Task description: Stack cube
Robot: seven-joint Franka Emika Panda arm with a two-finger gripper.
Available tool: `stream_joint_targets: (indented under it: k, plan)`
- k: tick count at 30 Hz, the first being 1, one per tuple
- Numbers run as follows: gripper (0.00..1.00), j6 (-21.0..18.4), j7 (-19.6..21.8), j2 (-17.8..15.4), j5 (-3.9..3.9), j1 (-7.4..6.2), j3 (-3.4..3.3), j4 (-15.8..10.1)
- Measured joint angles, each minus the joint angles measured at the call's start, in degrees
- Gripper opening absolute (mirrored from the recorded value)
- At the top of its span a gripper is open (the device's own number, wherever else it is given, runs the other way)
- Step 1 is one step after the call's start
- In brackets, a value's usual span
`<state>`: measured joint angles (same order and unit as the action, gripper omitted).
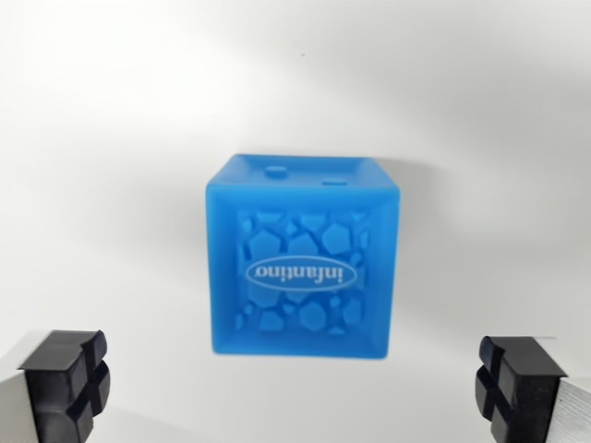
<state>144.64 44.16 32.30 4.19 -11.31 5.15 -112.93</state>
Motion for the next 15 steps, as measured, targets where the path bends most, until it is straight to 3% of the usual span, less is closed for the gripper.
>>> stream_joint_targets:
  k: [15]
  plan:
    - [1.00, 4.54, 0.16, 5.84, 0.26, -0.83, -0.97, 1.41]
